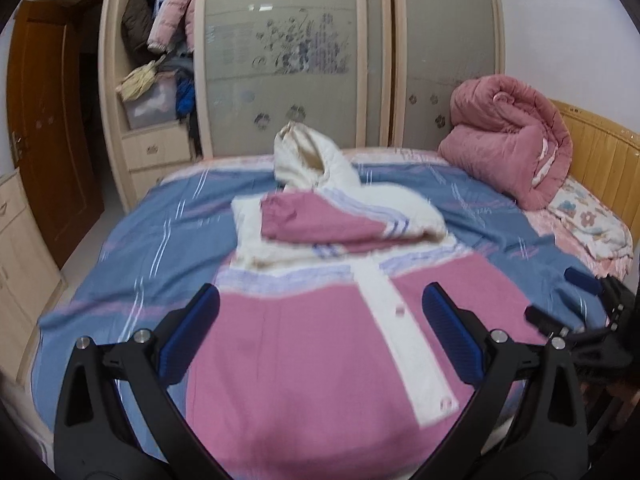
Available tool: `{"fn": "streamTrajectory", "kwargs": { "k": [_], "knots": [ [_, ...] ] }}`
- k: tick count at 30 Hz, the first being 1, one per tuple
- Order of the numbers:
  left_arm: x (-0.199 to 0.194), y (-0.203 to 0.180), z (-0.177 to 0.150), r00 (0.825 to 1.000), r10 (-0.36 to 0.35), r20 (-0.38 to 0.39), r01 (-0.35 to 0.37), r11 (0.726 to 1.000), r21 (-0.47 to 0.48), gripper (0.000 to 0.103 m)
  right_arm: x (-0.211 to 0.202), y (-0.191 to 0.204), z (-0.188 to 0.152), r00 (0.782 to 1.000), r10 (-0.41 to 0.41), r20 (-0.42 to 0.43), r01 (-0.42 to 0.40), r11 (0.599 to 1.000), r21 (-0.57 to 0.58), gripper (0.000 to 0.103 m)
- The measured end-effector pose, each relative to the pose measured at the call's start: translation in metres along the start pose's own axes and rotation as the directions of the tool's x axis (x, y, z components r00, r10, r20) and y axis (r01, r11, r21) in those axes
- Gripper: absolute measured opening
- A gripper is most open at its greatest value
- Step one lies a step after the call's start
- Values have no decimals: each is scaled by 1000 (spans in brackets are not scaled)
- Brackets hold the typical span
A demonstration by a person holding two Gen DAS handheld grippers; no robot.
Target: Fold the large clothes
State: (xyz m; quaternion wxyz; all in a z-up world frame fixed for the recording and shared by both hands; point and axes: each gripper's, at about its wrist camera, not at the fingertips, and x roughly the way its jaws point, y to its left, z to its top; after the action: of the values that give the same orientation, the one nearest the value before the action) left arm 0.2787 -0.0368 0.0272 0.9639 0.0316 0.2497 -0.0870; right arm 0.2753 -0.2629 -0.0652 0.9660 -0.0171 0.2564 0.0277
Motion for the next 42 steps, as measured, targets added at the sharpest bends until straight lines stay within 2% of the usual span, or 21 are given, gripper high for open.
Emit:
{"fn": "streamTrajectory", "kwargs": {
  "k": [5, 8, 11, 13, 15, 17, 21, 25, 31, 32, 33, 34, 35, 36, 37, 40, 42],
  "knots": [
    [37, 8, 51, 999, -5, 53, 5, 1000, -2, 101, 46, 10, 65, 999, 7, 45, -5, 999, -43, 102],
    [56, 20, 56, 998, -19, 65, 22, 999, -44, 101, 98, 16, 102, 997, 72, 17, -71, 996, -46, 102],
    [76, 32, 48, 998, 20, 61, -15, 997, -82, 101, 166, 21, 141, 990, 131, -51, -131, 991, -7, 102],
    [89, 42, 50, 999, -11, 41, 15, 995, -101, 101, 209, 26, 167, 987, 141, -79, -142, 990, -2, 102],
    [91, 50, 51, 997, -37, 65, 43, 994, -96, 101, 248, 33, 191, 989, 115, -89, -117, 993, -16, 102],
    [92, 60, 51, 995, -21, 99, 30, 995, -94, 101, 296, 42, 217, 992, 88, -95, -93, 994, -49, 102],
    [94, 79, 52, 993, -30, 112, 45, 991, -129, 101, 389, 55, 253, 987, 22, -157, -31, 998, -57, 102],
    [100, 98, 47, 994, -45, 96, 61, 983, -175, 101, 482, 77, 281, 968, -106, -226, 75, 987, -141, 102],
    [114, 130, 34, 999, 6, 44, 3, 978, -210, 101, 563, 85, 302, 936, -191, -295, 154, 978, -144, 100],
    [117, 136, 32, 999, 8, 33, -1, 975, -221, 101, 577, 83, 301, 925, -208, -318, 166, 974, -154, 90],
    [118, 139, 30, 1000, 10, 23, -5, 974, -226, 101, 587, 81, 300, 916, -219, -337, 175, 972, -157, 76],
    [121, 142, 28, 1000, 14, 12, -11, 973, -229, 101, 598, 74, 297, 898, -236, -372, 194, 970, -147, 66],
    [121, 144, 26, 1000, 17, 7, -15, 973, -230, 101, 604, 67, 295, 890, -230, -395, 198, 973, -121, 32],
    [123, 145, 24, 1000, 19, 0, -18, 973, -230, 101, 604, 60, 295, 891, -220, -398, 200, 976, -92, 5],
    [124, 146, 22, 1000, 19, -7, -20, 973, -228, 101, 596, 50, 295, 904, -216, -369, 214, 976, -46, 5],
    [127, 146, 23, 1000, 16, -14, -19, 972, -234, 101, 563, 31, 299, 946, -150, -286, 170, 984, 48, 3],
    [124, 144, 24, 1000, 3, -11, -5, 970, -242, 101, 537, 19, 301, 963, -123, -240, 145, 987, 75, 3]
  ]
}}
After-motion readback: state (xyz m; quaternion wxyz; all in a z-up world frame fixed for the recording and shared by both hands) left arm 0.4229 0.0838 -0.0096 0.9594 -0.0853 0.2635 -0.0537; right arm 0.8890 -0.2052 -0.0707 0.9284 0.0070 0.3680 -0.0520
